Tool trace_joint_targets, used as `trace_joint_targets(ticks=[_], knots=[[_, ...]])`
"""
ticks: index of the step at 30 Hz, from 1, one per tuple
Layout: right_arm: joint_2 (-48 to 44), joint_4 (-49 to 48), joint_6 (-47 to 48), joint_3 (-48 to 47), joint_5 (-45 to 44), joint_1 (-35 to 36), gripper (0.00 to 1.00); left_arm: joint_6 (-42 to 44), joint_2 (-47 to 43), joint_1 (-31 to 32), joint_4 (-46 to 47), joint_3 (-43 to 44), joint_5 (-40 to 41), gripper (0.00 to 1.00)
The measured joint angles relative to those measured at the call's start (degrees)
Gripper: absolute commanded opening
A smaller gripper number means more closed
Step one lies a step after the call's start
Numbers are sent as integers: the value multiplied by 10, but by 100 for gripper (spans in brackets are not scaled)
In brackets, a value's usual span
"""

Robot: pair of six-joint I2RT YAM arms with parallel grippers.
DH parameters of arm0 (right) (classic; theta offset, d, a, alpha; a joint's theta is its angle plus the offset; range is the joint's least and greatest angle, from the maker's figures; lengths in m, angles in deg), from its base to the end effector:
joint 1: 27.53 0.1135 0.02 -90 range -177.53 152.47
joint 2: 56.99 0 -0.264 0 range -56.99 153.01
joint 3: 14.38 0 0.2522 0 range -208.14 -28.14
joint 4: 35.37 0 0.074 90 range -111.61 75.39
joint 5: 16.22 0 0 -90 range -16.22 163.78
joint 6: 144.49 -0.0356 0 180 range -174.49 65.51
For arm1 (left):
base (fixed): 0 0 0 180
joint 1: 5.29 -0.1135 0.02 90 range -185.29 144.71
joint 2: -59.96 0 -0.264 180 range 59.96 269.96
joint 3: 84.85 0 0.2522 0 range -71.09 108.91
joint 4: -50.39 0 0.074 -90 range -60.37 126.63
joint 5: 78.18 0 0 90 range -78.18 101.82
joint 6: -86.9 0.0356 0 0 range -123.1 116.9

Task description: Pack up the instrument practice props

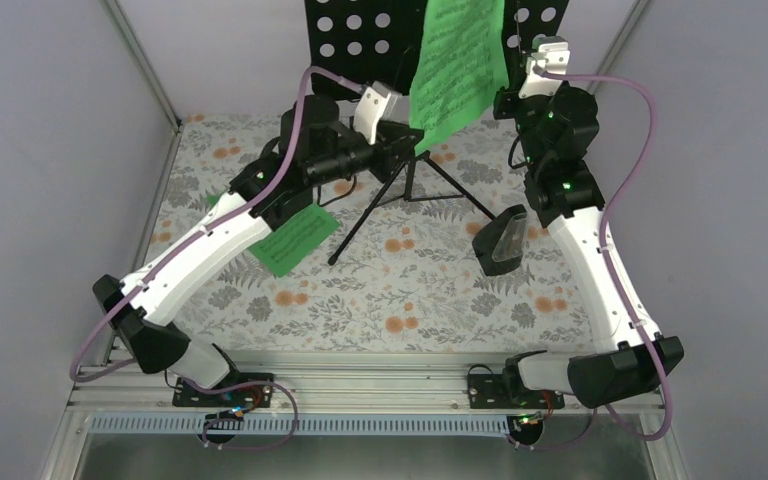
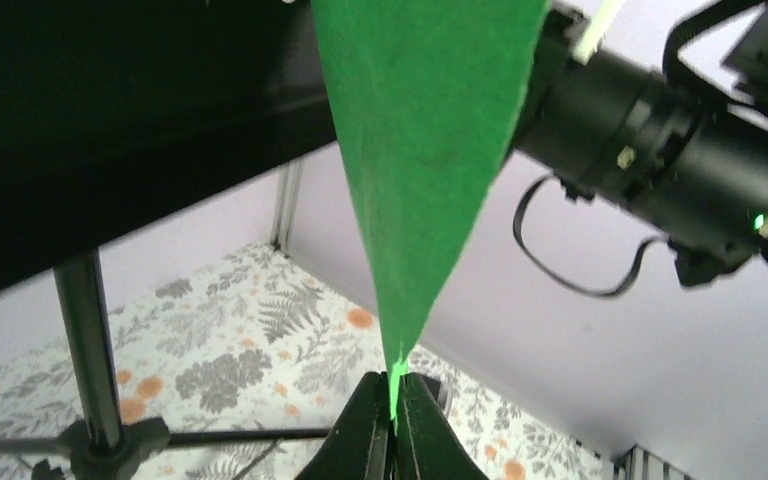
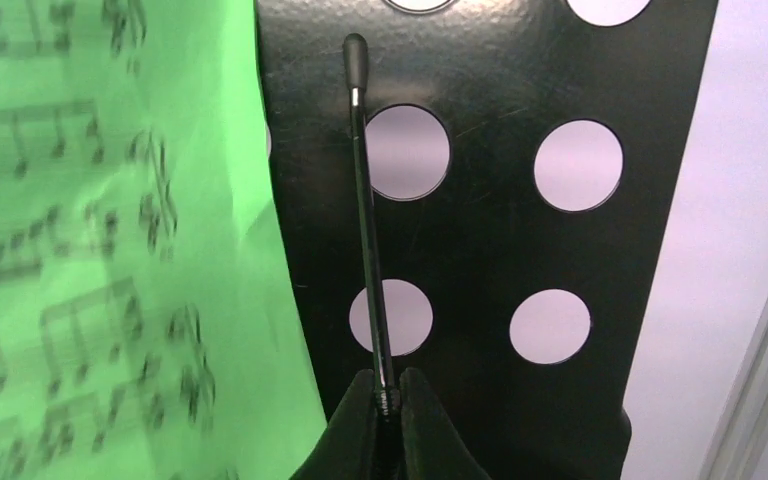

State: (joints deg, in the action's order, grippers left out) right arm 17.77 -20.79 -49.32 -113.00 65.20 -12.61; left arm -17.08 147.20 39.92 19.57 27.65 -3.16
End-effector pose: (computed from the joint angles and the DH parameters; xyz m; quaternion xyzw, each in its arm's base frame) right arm 0.2806 0.0693 0.4878 -0.0565 0.6458 0.0163 0.7612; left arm 0.2353 -0.2501 0.4743 0.2820 0.6836 -0.4130 0.5317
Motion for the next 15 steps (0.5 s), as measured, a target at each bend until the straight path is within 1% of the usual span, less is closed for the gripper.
trace_joint_targets(ticks=[1,9,10,15], knots=[[0,1,-4,-1,-2,0,4,2,-5,0,-4,-7,-2,2],[1,1,-19,-1,-3,0,4,15,-104,-6,-30,-158,-23,2],[1,1,-20,-1,-3,0,7,13,-120,-7,-32,-179,-25,2],[1,2,-34,-1,6,0,46,-19,-206,-12,-42,-312,-33,2]])
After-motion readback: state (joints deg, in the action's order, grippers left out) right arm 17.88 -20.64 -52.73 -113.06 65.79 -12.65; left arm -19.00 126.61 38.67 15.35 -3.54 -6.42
